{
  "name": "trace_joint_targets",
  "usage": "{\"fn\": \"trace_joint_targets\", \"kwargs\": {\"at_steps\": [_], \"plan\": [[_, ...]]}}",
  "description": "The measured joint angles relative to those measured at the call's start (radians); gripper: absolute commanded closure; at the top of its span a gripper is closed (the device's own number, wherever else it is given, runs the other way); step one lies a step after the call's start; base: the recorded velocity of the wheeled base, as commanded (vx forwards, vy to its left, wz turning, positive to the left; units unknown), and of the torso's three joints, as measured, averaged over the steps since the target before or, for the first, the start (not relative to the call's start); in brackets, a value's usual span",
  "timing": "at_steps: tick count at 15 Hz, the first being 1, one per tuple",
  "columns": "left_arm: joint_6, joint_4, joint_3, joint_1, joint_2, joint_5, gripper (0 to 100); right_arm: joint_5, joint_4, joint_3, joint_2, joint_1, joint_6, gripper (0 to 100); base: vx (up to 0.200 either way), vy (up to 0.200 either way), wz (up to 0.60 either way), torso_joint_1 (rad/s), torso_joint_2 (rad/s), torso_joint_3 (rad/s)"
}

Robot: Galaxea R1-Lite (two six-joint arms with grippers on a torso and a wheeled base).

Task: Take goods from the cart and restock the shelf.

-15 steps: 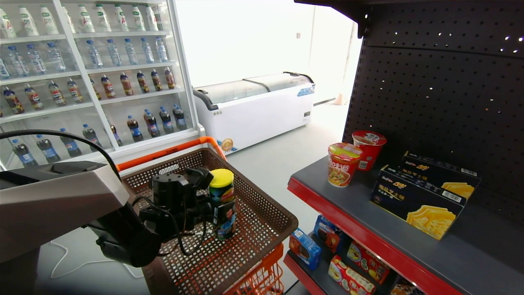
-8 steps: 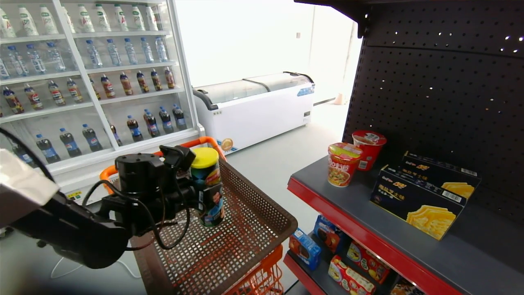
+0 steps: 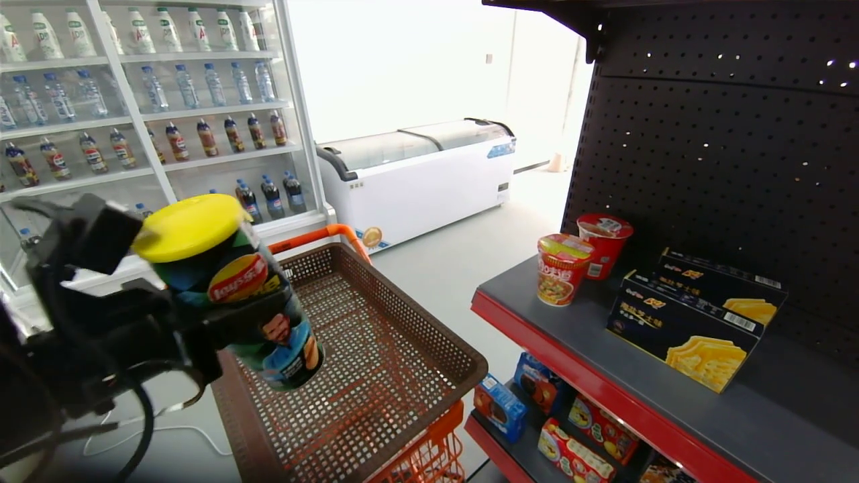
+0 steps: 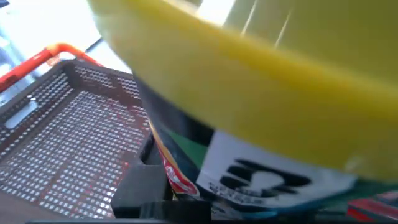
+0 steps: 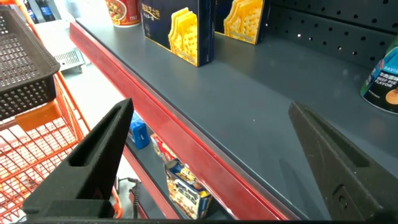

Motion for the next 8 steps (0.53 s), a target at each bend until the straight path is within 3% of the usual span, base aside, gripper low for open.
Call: {"fn": "trace_joint_targets", "kwargs": {"at_steps": [1, 4, 6, 8], "plan": [[-0.012, 0.014, 0.044, -0.001, -0.082, -0.004, 100, 0.000, 0.000, 0.000, 0.000, 0.000, 0.000, 0, 0.000, 0.000, 0.00, 0.000, 0.00, 0.000], [-0.052, 0.130, 0.126, 0.004, -0.305, 0.061, 100, 0.000, 0.000, 0.000, 0.000, 0.000, 0.000, 0, 0.000, 0.000, 0.00, 0.000, 0.00, 0.000], [-0.060, 0.262, 0.129, 0.006, -0.440, 0.080, 100, 0.000, 0.000, 0.000, 0.000, 0.000, 0.000, 0, 0.000, 0.000, 0.00, 0.000, 0.00, 0.000], [-0.054, 0.327, 0.119, 0.010, -0.537, 0.101, 100, 0.000, 0.000, 0.000, 0.000, 0.000, 0.000, 0, 0.000, 0.000, 0.00, 0.000, 0.00, 0.000]]}}
